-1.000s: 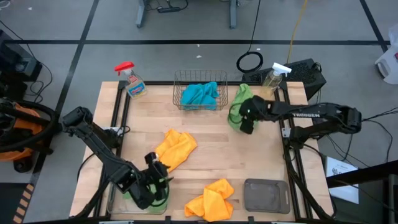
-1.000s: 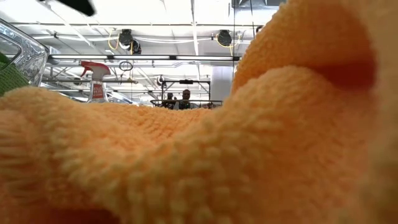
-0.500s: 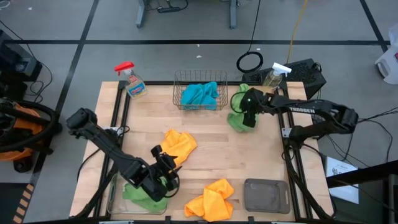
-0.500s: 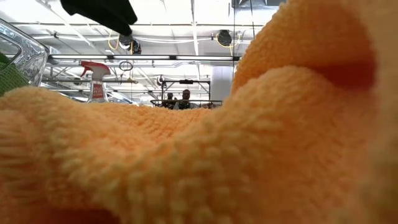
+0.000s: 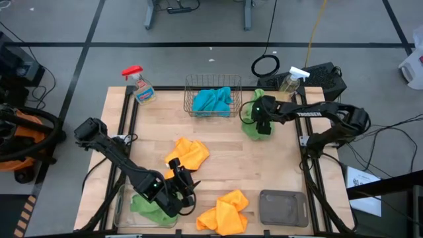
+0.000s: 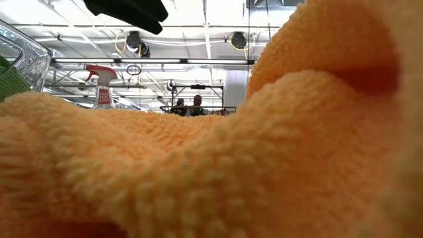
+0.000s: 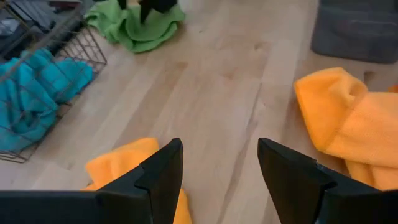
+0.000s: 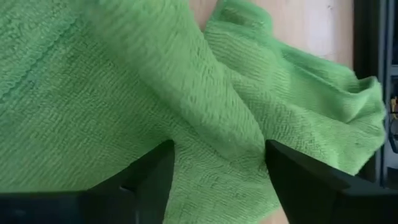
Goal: Sort microfiber towel by color & place in baskets
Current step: Put the green microfiber cloth into the transparent bin
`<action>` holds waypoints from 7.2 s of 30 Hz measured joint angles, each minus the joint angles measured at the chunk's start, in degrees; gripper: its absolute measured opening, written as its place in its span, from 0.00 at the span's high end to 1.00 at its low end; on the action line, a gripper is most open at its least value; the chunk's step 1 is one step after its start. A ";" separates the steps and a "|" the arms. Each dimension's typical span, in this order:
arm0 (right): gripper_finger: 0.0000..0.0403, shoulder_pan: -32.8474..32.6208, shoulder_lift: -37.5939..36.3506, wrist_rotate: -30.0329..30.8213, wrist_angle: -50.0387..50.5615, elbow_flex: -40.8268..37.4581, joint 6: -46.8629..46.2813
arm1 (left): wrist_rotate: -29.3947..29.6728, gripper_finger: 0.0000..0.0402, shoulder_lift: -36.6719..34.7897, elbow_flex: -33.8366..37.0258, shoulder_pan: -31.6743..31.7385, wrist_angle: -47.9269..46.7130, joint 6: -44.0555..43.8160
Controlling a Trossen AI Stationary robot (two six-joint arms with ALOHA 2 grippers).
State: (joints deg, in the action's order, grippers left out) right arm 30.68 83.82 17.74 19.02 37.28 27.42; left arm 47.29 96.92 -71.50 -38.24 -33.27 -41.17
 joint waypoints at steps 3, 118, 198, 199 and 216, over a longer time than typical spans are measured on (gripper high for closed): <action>0.48 -0.02 1.18 0.02 -0.68 0.02 -0.15 | 0.67 0.47 -0.01 0.00 0.00 0.06 0.04; 0.96 -48.41 -18.50 -1.58 -35.88 0.02 -17.34 | 10.37 0.97 12.31 0.02 10.47 56.32 38.86; 0.56 -48.78 -18.55 -1.36 -22.55 0.02 -29.09 | -18.31 0.98 -19.73 0.00 -24.55 -19.88 -36.88; 0.56 -48.78 -18.56 -1.36 -22.40 0.02 -29.09 | -19.51 0.97 -19.73 0.00 -24.72 -21.49 -39.23; 0.56 -48.78 -18.54 -1.38 -20.87 0.02 -28.97 | -50.28 0.96 -19.73 0.00 -29.04 -29.08 -71.64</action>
State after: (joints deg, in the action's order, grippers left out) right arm -18.11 65.28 16.36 -1.84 37.30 -1.56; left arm -2.99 77.19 -71.50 -67.27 -62.35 -112.80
